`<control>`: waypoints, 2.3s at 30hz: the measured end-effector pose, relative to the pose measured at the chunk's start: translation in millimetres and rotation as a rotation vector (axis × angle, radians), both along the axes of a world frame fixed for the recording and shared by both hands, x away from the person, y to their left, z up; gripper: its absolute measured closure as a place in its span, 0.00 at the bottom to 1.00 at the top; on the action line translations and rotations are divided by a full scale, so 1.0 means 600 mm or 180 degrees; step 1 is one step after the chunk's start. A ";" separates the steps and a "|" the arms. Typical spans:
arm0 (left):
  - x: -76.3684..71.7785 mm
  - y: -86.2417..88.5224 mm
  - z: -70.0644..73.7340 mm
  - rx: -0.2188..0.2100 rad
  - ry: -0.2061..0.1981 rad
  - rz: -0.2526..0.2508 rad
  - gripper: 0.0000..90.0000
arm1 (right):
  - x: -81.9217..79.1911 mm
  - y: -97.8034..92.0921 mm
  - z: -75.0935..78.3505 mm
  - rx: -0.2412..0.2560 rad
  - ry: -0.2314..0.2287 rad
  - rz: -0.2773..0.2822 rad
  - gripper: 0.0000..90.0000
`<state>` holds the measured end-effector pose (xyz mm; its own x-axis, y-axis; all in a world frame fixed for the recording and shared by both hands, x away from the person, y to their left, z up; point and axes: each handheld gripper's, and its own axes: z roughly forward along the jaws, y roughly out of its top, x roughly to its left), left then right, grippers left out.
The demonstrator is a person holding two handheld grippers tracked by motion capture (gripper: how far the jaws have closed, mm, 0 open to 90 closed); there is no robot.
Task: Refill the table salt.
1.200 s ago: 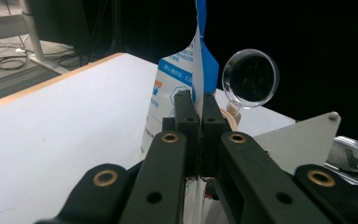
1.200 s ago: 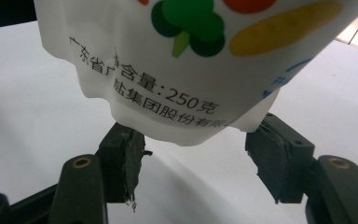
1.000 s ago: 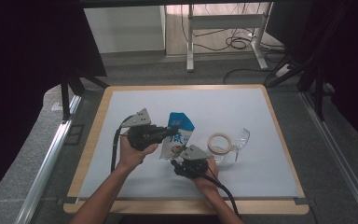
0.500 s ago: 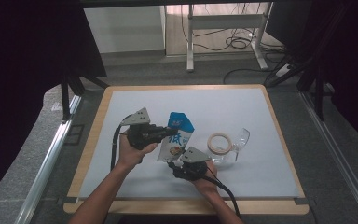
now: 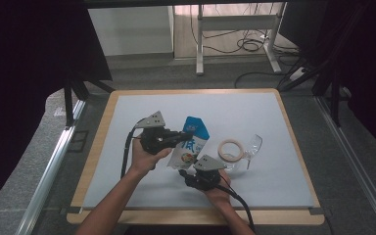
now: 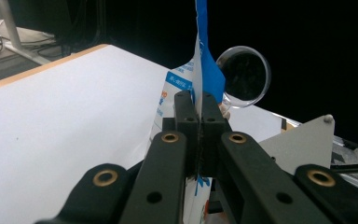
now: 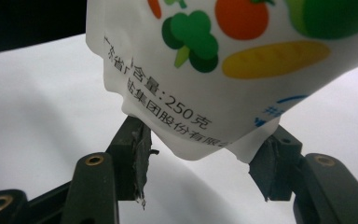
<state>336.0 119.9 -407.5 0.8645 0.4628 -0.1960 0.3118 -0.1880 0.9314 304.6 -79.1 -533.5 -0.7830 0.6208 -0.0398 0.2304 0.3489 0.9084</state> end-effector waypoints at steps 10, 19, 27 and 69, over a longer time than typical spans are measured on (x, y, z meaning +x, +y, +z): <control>-0.010 -0.007 0.009 -0.0018 -0.0060 -0.0024 1.00 | -0.009 0.004 0.004 -0.0116 -0.0236 -0.0181 0.55; 0.007 -0.023 0.011 0.0040 -0.0019 -0.0055 1.00 | -0.013 -0.005 0.008 0.0034 -0.0012 -0.0077 0.58; 0.021 -0.037 0.010 0.0065 0.0010 -0.0072 1.00 | -0.014 -0.022 0.007 0.0171 0.0167 0.0010 0.59; 0.052 -0.093 -0.001 0.0246 0.0015 -0.0091 1.00 | -0.033 -0.076 0.013 0.0436 0.0336 0.0070 0.58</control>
